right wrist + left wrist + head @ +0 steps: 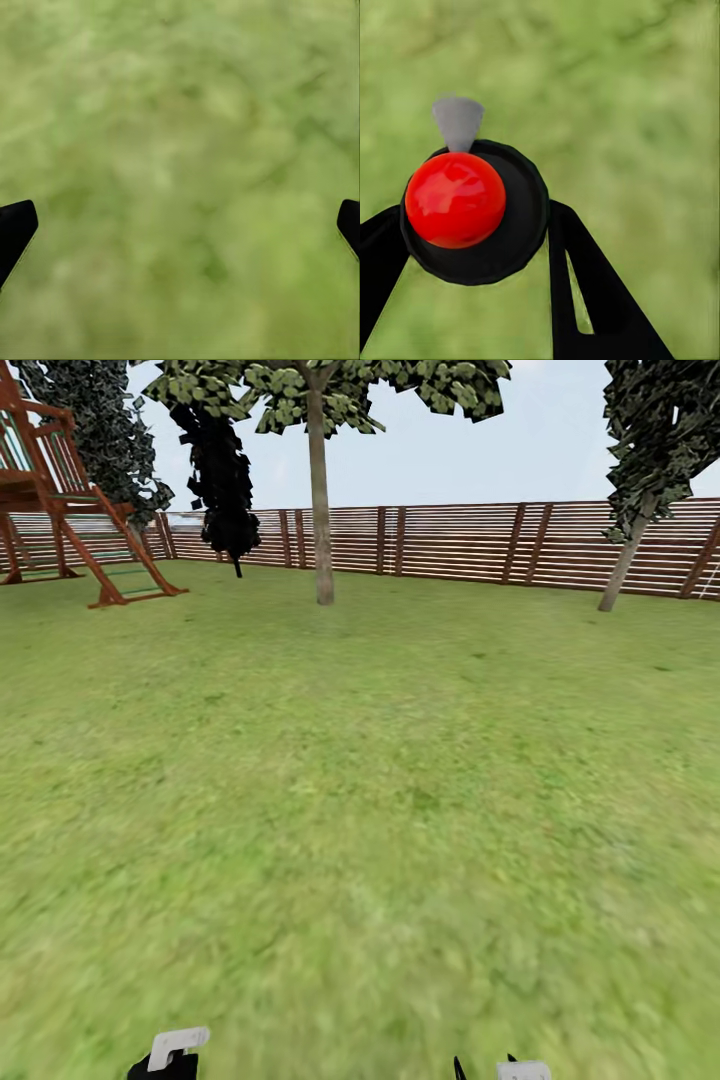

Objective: In the garden, pick up the pesticide atomizer on the floor and spray pesticide onto both trees until each tree trunk is fully covered.

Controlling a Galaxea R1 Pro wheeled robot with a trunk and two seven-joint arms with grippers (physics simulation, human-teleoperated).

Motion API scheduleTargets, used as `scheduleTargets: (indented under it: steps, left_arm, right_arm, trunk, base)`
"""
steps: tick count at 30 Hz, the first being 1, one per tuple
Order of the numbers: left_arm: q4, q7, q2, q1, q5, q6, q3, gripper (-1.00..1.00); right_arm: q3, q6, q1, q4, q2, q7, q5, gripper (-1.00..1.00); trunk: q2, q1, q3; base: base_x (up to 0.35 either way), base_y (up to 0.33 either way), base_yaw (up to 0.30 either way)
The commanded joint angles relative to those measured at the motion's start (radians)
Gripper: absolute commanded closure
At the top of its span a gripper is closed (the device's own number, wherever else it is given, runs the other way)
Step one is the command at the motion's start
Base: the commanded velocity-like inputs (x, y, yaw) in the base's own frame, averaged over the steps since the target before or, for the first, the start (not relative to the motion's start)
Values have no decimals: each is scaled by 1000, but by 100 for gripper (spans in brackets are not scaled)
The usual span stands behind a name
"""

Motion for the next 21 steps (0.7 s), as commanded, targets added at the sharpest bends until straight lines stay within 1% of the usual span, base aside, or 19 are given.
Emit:
scheduleTargets:
  steps: [1, 21]
  left_arm:
    - [0, -1, 0, 0, 0, 0, 0, 100]
    - [0, -1, 0, 0, 0, 0, 1, 100]
  right_arm:
    - [0, 0, 0, 0, 0, 0, 0, -100]
    - [0, 0, 0, 0, 0, -1, 0, -100]
  trunk:
    - [0, 0, 0]
    - [0, 0, 0]
  base:
    - [339, 0, 0]
    - [339, 0, 0]
